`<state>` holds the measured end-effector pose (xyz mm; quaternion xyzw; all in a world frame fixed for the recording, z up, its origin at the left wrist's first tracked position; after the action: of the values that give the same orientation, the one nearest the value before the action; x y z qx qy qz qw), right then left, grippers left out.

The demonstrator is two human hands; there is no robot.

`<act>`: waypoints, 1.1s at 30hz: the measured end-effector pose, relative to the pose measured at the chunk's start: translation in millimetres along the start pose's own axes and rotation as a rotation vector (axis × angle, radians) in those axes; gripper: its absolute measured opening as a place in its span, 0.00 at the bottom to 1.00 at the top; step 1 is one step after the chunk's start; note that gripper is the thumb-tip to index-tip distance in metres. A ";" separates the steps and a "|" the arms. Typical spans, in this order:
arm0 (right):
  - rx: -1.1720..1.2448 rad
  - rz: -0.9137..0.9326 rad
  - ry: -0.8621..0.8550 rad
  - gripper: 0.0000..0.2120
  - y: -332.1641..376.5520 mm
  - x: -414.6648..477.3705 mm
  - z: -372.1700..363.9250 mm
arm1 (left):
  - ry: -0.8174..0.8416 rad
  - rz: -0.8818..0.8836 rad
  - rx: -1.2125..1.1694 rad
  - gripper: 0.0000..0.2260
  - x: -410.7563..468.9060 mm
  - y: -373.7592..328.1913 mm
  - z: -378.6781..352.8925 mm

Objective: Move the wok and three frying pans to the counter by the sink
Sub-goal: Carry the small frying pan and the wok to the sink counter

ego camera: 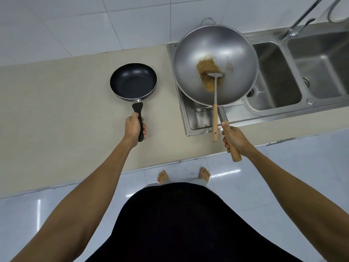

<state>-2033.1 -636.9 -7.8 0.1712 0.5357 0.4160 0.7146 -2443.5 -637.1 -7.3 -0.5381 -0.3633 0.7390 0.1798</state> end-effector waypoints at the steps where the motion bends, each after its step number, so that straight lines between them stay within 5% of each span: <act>1: 0.001 0.000 0.000 0.28 0.0 0.6 -0.3 | -0.002 0.002 -0.006 0.13 1.4 0.6 -0.2; 20: -0.115 0.014 -0.091 0.26 -10.0 2.8 2.1 | -0.023 0.016 -0.035 0.12 2.6 13.7 -1.9; 33: -0.416 0.095 -0.133 0.22 -0.4 -4.8 -8.8 | 0.000 -0.088 0.198 0.08 0.1 19.9 4.3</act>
<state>-2041.3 -642.6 -8.3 0.0721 0.3812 0.5385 0.7480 -2445.1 -651.9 -21.2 -0.5012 -0.3119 0.7626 0.2646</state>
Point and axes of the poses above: each hand's wrist, its own x-axis towards the middle knuckle, its own z-axis out of the back of the hand, y = z × x, the point moved 7 cm from there along x, towards the middle knuckle, and after that the axes turned 3 degrees about z, right-handed, at the moved point
